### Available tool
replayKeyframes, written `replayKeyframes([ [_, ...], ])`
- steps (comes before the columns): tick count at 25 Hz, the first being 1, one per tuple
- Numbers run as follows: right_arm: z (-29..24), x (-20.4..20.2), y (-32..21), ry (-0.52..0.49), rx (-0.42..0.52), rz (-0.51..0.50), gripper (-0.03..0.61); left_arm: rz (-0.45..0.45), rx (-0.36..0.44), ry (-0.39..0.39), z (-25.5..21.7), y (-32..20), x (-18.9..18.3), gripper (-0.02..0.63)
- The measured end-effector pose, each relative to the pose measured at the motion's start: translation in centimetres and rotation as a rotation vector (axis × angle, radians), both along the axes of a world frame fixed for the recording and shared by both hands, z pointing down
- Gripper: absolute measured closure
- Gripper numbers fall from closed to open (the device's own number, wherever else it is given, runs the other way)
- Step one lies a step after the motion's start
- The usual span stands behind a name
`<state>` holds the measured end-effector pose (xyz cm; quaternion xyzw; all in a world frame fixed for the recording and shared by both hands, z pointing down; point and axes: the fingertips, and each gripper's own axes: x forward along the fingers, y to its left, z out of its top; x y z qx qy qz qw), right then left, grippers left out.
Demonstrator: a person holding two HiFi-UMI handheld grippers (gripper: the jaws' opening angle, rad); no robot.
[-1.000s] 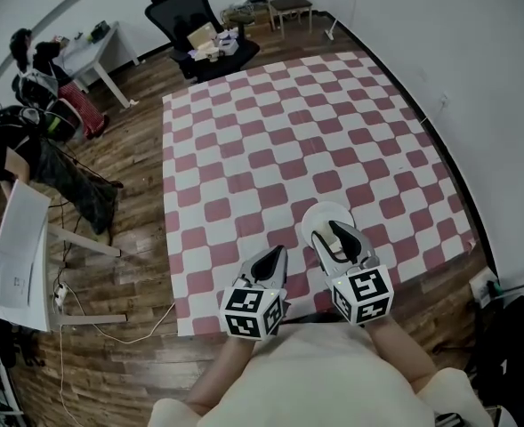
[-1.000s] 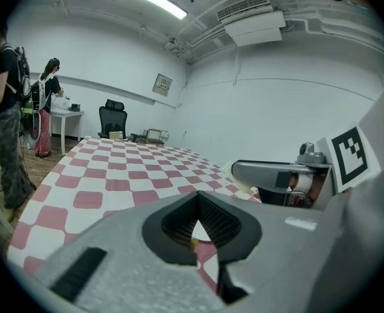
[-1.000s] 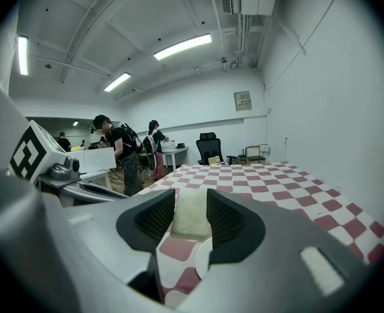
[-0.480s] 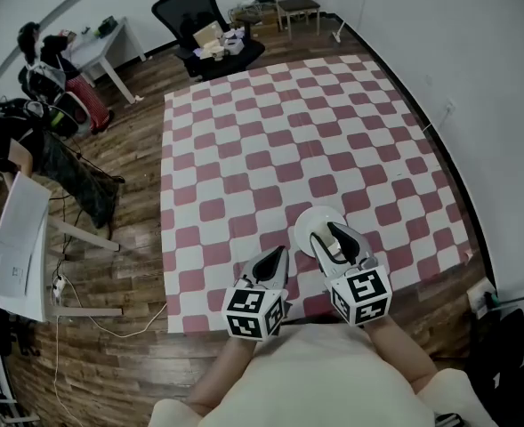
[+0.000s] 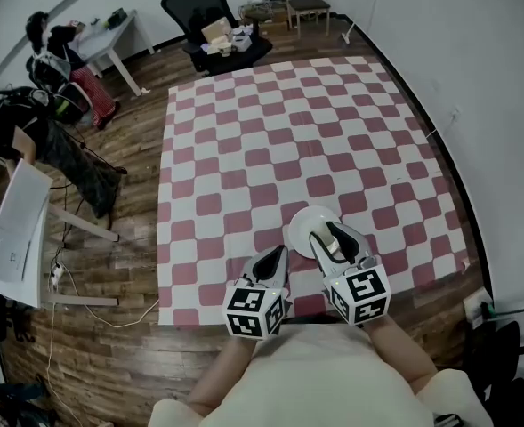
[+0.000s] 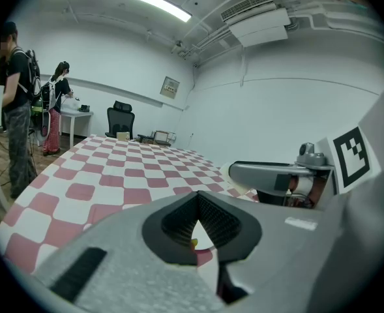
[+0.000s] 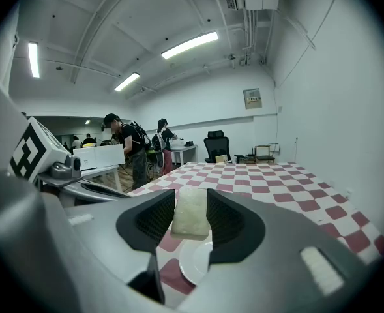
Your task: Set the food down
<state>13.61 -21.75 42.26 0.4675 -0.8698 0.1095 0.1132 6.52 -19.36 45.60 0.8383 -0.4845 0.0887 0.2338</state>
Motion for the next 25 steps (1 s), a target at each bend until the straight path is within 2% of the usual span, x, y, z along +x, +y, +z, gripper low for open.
replayKeyframes([
  [18, 2.8, 1.4, -0.6, 0.025, -0.052, 0.007, 0.419, -0.032, -0.035, -0.020, 1.6, -0.3, 0.5, 0.607],
  [25, 5.0, 2.1, -1.2, 0.045, -0.098, 0.037, 0.419, -0.018, -0.062, -0.031, 3.1, -1.4, 0.5, 0.607],
])
